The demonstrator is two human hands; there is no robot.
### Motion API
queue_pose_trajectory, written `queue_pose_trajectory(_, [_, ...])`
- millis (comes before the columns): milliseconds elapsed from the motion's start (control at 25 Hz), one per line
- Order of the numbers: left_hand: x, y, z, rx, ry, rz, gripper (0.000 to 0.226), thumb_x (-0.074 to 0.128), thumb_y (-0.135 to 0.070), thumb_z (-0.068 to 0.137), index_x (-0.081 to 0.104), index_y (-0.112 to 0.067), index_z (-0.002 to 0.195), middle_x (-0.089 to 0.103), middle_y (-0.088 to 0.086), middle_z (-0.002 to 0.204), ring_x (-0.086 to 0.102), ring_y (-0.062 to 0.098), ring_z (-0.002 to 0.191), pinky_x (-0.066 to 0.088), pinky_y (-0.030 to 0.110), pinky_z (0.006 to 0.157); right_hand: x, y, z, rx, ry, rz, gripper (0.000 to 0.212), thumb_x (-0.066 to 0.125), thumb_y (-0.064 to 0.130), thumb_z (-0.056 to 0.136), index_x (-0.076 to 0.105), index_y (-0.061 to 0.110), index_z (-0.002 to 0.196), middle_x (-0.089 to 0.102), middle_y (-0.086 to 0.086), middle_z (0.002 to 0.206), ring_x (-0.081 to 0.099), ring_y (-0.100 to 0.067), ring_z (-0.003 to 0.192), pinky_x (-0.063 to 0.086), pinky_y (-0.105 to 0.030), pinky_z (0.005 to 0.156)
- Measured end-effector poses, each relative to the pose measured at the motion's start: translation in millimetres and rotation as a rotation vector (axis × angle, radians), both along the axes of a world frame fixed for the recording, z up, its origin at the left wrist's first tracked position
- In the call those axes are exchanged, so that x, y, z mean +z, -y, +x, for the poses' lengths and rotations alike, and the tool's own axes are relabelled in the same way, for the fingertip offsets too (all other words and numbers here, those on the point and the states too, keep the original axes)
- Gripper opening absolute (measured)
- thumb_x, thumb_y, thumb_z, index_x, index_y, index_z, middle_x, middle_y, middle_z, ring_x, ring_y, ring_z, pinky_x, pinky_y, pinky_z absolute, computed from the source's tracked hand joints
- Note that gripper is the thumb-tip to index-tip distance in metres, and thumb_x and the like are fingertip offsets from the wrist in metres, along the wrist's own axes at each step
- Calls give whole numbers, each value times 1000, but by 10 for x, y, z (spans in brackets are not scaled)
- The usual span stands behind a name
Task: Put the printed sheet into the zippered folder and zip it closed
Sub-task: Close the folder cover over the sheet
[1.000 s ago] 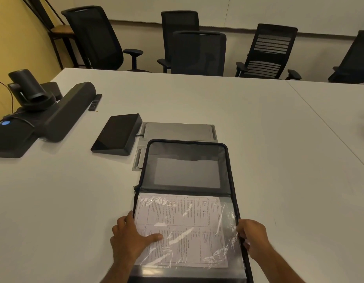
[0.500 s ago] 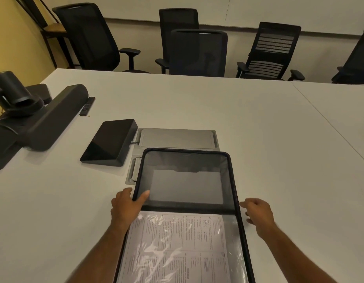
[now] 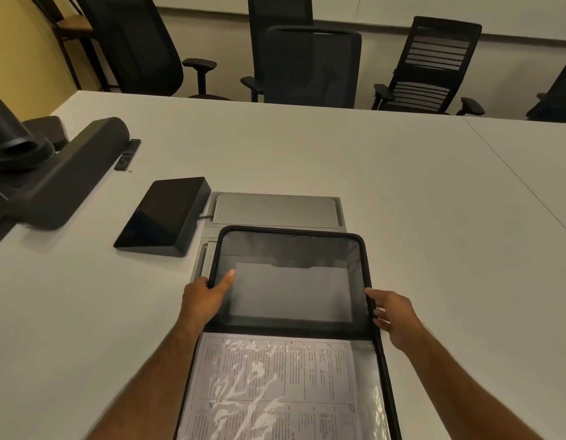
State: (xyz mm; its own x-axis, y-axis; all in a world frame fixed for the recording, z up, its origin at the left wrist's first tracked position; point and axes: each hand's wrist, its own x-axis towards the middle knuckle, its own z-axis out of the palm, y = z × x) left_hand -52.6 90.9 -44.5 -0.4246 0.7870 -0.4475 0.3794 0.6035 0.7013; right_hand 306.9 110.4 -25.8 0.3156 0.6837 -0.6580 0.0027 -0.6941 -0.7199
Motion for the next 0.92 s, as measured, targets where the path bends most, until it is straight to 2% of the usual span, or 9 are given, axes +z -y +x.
queue_pose_trajectory(160, [93,64,35,37,24,35,99,50,-80,75,41,-10,144,48,15,145,48,36,129,42,51,106,69,63,76,-18,-172,48,52,61,35,85,45,17,132,47,-10,128,44,-38,125,39,-49,106])
queue_pose_trajectory(280, [182,161,7,61,113,80,117,45,-96,57,43,-14,140,51,15,140,53,36,123,46,53,102,138,136,125,-46,-241,102,55,59,38,86,44,17,135,47,-14,136,45,-38,124,38,-50,107])
queue_pose_trajectory(360, [228,250,-11,90,189,120,119,43,-100,52,40,-21,142,49,10,143,53,34,123,47,54,101,175,206,152,-59,-284,145,58,58,39,87,42,16,137,45,-15,139,43,-39,126,36,-51,109])
queue_pose_trajectory(400, [274,299,-4,94,226,142,112,43,-98,56,42,-23,140,47,7,145,53,32,123,46,52,102,192,243,165,-59,-298,164,59,57,40,87,42,16,138,44,-14,140,43,-40,127,35,-52,109])
queue_pose_trajectory(480, [422,411,36,99,298,207,80,43,-85,71,47,-26,126,48,6,144,54,29,119,47,48,101,226,322,192,-40,-319,192,59,55,46,87,44,16,137,46,-13,141,44,-40,126,36,-53,109])
queue_pose_trajectory(520, [474,461,54,112,330,221,68,41,-76,78,46,-29,126,47,6,144,54,30,119,48,46,100,253,366,208,-30,-328,204,59,54,48,87,45,16,135,47,-13,140,46,-40,125,36,-53,108])
queue_pose_trajectory(680, [581,620,36,181,393,207,77,32,-71,84,36,-23,145,41,7,151,52,35,126,44,47,102,351,539,266,-23,-341,230,59,54,52,86,50,13,130,53,-15,132,53,-40,118,40,-54,105])
queue_pose_trajectory(800, [660,759,34,209,436,225,86,32,-73,76,40,-19,143,45,8,148,56,35,121,46,46,100,444,683,266,-36,-320,240,55,53,51,87,51,13,127,53,-16,129,55,-40,115,42,-54,103])
queue_pose_trajectory(920, [713,909,25,259,423,241,74,32,-69,86,44,-18,139,47,9,146,61,35,115,49,46,97,547,839,240,-63,-289,233,52,51,54,87,57,11,117,60,-19,119,59,-40,108,46,-52,99])
